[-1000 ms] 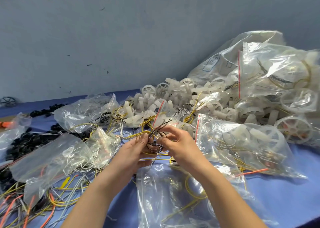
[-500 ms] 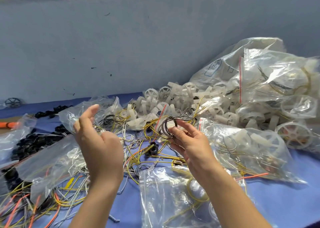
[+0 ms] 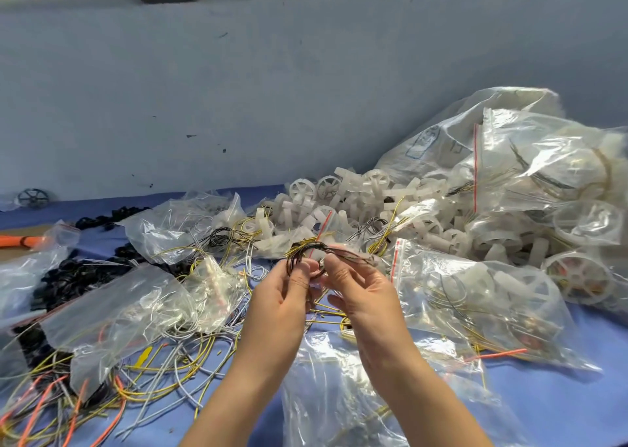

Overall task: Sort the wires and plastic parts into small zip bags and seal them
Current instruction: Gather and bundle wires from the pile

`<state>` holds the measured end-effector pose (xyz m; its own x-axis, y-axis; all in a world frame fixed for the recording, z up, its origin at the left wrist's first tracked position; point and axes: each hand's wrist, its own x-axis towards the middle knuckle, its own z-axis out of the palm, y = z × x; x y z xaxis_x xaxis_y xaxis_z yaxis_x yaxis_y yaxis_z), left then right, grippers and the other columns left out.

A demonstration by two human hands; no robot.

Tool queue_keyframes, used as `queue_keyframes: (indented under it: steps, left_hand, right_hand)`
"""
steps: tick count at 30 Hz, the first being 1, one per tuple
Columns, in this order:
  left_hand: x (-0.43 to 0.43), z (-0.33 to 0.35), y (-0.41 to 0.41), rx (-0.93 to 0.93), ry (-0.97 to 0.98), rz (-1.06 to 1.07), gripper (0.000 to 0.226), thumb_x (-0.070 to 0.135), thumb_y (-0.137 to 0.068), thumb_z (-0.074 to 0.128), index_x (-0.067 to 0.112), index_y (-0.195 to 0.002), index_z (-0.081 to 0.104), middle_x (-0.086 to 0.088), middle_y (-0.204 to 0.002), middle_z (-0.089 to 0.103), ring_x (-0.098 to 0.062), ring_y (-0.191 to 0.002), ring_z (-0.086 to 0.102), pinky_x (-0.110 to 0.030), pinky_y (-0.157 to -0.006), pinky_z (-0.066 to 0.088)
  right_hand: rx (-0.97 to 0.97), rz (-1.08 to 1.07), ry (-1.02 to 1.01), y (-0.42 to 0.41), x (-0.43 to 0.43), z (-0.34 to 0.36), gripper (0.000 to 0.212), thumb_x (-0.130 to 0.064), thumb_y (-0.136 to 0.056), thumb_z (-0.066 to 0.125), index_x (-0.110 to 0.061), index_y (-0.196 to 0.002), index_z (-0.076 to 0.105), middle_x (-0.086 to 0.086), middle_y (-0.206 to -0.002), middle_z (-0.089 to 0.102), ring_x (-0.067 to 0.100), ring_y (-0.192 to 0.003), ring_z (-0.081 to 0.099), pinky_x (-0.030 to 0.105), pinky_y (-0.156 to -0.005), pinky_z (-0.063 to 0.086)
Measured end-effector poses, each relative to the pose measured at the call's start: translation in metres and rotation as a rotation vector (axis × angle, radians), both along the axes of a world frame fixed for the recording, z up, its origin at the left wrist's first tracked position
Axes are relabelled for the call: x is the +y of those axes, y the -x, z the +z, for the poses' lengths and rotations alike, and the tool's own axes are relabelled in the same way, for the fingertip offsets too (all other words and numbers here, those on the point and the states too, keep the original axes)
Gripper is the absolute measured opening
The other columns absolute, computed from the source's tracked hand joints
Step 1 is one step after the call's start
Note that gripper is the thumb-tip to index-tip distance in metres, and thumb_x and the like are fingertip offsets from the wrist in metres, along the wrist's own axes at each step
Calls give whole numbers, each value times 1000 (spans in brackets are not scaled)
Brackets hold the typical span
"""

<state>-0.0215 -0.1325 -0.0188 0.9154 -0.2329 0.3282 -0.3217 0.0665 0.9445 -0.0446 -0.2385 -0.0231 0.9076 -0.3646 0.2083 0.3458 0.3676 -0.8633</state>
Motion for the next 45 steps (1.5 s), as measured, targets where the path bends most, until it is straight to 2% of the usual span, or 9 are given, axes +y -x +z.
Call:
queue_keyframes:
  steps: [6, 10, 20, 24, 28, 32, 39, 42, 45]
  left_hand:
    - [9, -1, -2, 8, -107, -56, 19, 24, -100, 47, 19, -97, 66, 8, -64, 62, -10, -68, 61, -21, -71, 48]
    - [18, -2, 0, -36, -204, -190, 13, 10, -98, 52, 14, -100, 65, 5, -67, 61, -10, -66, 60, -25, -70, 47]
    - [43, -10, -13, -318, -498, 313, 17, 22, -96, 58, 31, -89, 71, 20, -71, 66, -2, -63, 61, -20, -57, 47]
    - [44, -2, -16, -181, -274, 344, 20, 24, -96, 57, 25, -82, 71, 11, -67, 67, -10, -59, 59, -26, -58, 48]
    - [24, 7, 1, 210, 216, -42, 20, 29, -89, 60, 17, -90, 75, 1, -86, 74, -11, -79, 66, -25, -75, 53]
    - [14, 11, 10, 240, 406, -132, 23, 32, -81, 61, 19, -92, 77, -2, -93, 74, -8, -83, 67, -21, -74, 54]
    - [23, 7, 15, -73, 109, -34, 25, 28, -95, 50, 20, -93, 74, 2, -91, 75, -7, -86, 67, -23, -79, 54]
    - [34, 4, 15, -127, 9, -21, 26, 27, -96, 48, 17, -98, 72, 2, -95, 75, -9, -89, 68, -25, -81, 55]
    - [49, 1, 16, -179, -75, 73, 25, 28, -97, 48, 19, -95, 71, 7, -92, 75, -3, -84, 68, -13, -74, 50]
  right_hand:
    - [71, -40, 8, -1, -5, -1, 21, -33, -84, 69, -19, -99, 75, 4, -96, 75, 18, -82, 64, 23, -69, 52]
    - [105, -94, -1, -1, -12, -1, 23, -36, -80, 71, -19, -94, 76, 4, -96, 76, 15, -80, 66, 31, -77, 52]
    - [80, -200, -141, -1, -32, 8, 11, -22, -79, 71, -14, -86, 74, -7, -65, 68, 1, -57, 59, 12, -55, 48]
    - [44, -121, -327, 2, -34, 20, 18, -25, -72, 69, -16, -87, 73, -6, -68, 70, 0, -61, 64, 12, -57, 52]
    - [33, 181, -566, 8, -5, 17, 17, -16, -73, 69, -15, -90, 70, 1, -77, 74, 6, -65, 69, 17, -62, 56]
    - [27, 362, -437, 12, 35, 6, 15, -18, -69, 75, -18, -84, 78, 0, -86, 74, 5, -70, 66, 18, -67, 54]
    - [110, 283, -240, 8, 37, 0, 33, -34, -68, 76, -17, -96, 71, -1, -85, 71, 8, -78, 63, 24, -74, 50]
    - [205, 243, 21, 10, 36, -3, 47, -51, -64, 75, -17, -96, 66, -6, -82, 69, 5, -75, 62, 25, -75, 45]
    - [196, 137, 357, 10, 33, -3, 31, -49, -74, 77, -21, -83, 65, -10, -77, 68, 1, -70, 60, 20, -70, 46]
